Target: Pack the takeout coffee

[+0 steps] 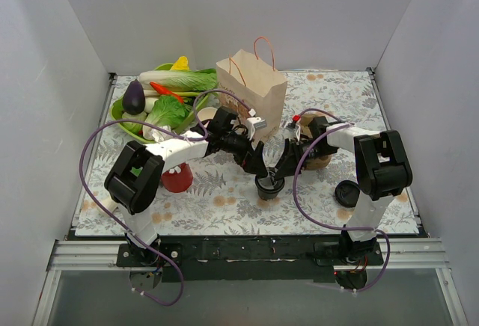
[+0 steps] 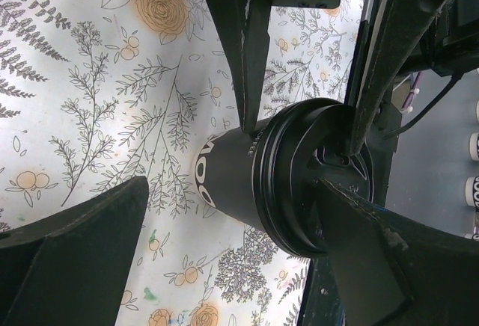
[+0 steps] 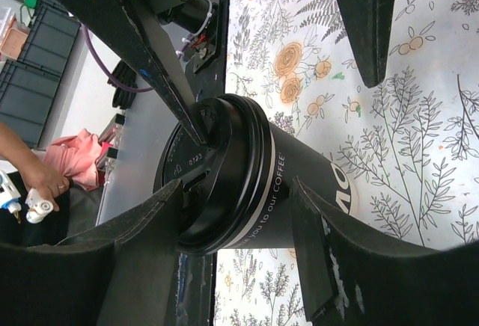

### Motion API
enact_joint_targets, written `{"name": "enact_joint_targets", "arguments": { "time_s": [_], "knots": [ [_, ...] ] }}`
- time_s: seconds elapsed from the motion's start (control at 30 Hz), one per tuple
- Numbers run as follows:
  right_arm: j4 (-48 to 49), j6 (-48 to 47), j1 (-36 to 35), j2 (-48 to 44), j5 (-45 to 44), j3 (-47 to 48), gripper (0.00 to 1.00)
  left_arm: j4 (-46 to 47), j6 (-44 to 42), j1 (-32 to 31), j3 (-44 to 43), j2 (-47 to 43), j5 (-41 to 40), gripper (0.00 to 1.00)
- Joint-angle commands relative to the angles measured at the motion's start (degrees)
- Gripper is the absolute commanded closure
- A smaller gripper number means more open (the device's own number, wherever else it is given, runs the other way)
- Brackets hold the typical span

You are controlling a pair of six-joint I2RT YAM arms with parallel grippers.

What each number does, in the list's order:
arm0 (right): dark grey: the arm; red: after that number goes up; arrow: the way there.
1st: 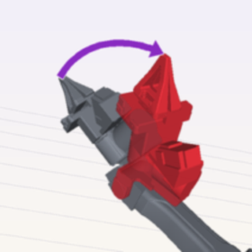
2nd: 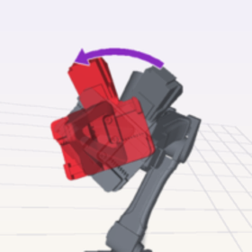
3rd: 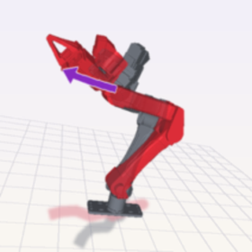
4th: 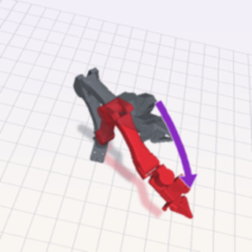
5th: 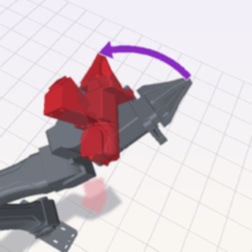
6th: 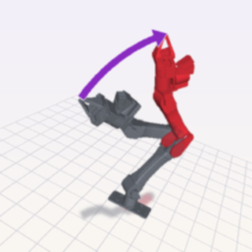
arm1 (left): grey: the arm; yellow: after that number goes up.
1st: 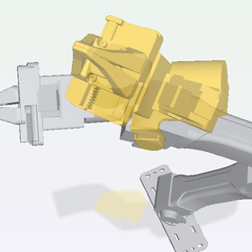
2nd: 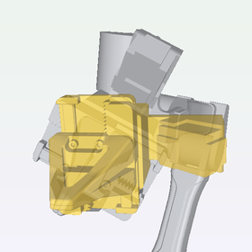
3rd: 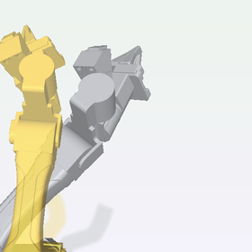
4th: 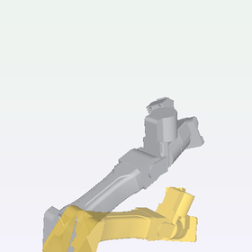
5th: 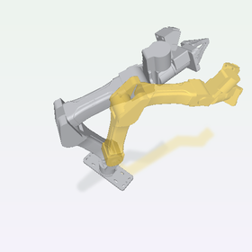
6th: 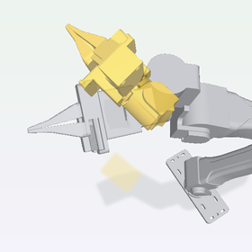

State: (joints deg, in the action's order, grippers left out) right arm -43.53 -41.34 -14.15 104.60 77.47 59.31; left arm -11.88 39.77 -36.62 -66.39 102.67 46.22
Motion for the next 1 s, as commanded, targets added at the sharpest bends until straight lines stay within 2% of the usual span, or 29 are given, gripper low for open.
{"name": "enact_joint_targets", "arguments": {
  "time_s": [0.0, 0.17, 0.33, 0.4, 0.53, 0.57, 0.67, 0.87, 0.97],
  "knots": [
    [2.0, -6.2, -1.1, 0.9, -6.2, -3.3, 0.42, -2.4, -5.7, 0.0, 0.5, 2.7, -10.1, 0.08],
    [-4.4, -11.8, -1.3, 4.1, -2.6, -0.9, 0.46, -2.6, -6.3, 0.1, 0.3, 3.5, -10.2, 0.08],
    [-1.7, -12.3, -2.3, 1.8, -6.9, -1.1, 0.48, -3.3, -6.6, 0.0, -0.6, 4.0, -10.3, 0.08],
    [3.7, -8.1, -2.1, -1.3, -8.0, -3.0, 0.44, -3.5, -6.9, 0.0, -0.9, 4.0, -10.3, 0.08],
    [3.7, -3.7, -1.4, -3.7, -5.5, 0.8, 0.3, -3.8, -7.6, 0.0, -1.5, 3.7, -10.3, 0.09],
    [3.6, -0.9, -1.3, -4.6, -4.6, 1.8, 0.23, -3.7, -7.6, 0.0, -1.5, 3.6, -10.0, 0.09],
    [2.4, 2.3, -1.1, -7.0, -2.5, 5.7, 0.15, -4.1, -8.0, 0.0, -1.9, 2.6, -8.4, 0.09],
    [-8.0, 0.0, -1.1, -10.0, -1.4, 8.0, 0.12, -4.7, -8.2, 0.0, -2.5, 0.3, -4.8, 0.09],
    [-7.5, 2.7, -0.5, -10.1, -1.4, 4.2, 0.12, -4.8, -7.7, 0.0, -2.5, -0.9, -3.3, 0.08]
  ]
}}
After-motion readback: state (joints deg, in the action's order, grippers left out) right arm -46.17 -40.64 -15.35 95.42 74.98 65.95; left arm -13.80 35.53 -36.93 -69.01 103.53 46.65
